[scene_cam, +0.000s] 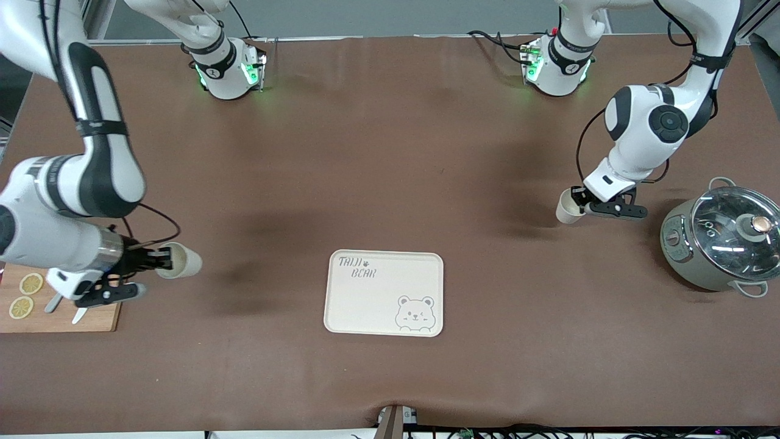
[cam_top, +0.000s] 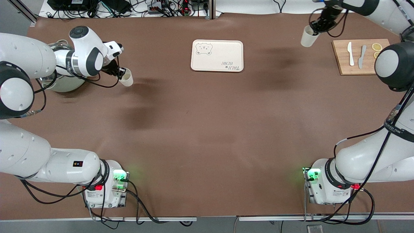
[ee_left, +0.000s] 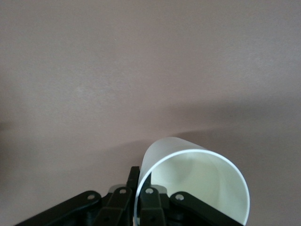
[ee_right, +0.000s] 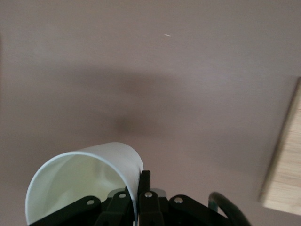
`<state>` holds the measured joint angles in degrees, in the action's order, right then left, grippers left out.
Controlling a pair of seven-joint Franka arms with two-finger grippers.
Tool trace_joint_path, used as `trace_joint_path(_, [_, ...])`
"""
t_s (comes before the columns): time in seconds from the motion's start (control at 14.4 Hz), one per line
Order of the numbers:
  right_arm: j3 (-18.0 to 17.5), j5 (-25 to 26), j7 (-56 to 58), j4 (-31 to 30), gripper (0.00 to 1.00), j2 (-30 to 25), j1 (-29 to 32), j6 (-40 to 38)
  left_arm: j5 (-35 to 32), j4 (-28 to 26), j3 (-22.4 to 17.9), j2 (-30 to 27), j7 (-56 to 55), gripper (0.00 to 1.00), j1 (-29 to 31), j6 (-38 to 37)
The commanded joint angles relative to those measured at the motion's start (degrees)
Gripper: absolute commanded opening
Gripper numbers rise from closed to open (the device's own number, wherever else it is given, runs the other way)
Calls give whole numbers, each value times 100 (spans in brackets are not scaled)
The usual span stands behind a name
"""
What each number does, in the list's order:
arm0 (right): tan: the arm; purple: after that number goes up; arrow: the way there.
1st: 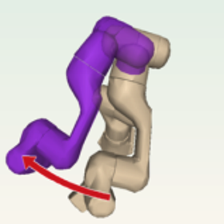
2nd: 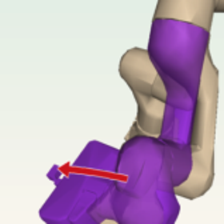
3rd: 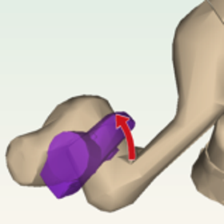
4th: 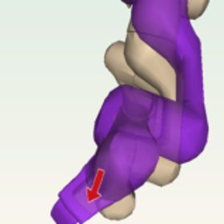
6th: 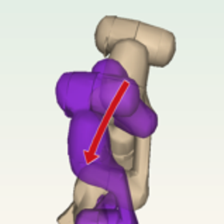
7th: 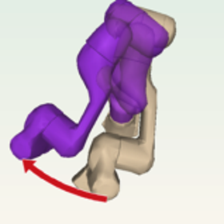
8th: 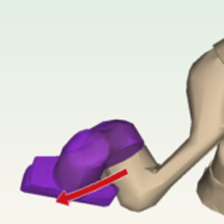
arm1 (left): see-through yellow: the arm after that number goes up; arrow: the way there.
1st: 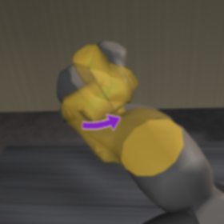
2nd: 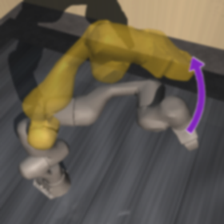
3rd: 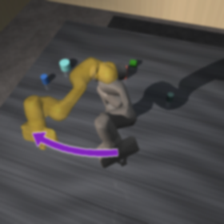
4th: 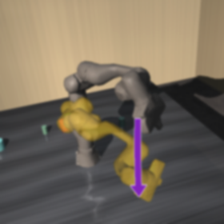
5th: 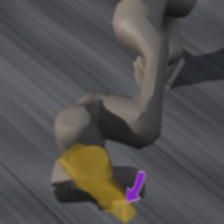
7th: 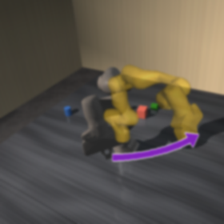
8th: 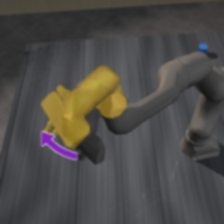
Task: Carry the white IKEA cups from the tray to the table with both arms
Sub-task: 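Lower the right cup near the board while the left cup nears the pot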
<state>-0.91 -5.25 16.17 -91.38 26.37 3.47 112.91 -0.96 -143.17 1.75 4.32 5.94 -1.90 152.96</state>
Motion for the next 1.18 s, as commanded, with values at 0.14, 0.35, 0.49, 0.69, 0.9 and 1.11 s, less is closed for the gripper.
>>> trace_joint_path(0.14, [-129,-3,299,-872,0,-159,180,985,-123,-159,62,25,416,0,313,322])
trace_joint_path(0.35, [-129,-3,299,-1329,0,-141,172,1758,-115,-159,62,165,434,0,330,392])
trace_joint_path(0.49, [-129,-3,299,-1532,0,-115,163,2198,-88,-159,62,253,434,0,330,497])
trace_joint_path(0.69, [-129,-3,299,-1532,0,-10,163,2340,-53,-159,71,359,426,0,322,612])
trace_joint_path(0.9, [-129,-3,299,-1541,0,157,172,2603,-53,-167,71,491,426,0,322,796])
trace_joint_path(1.11, [-129,-3,299,-1541,0,341,154,2867,-53,-159,71,579,426,0,304,893])
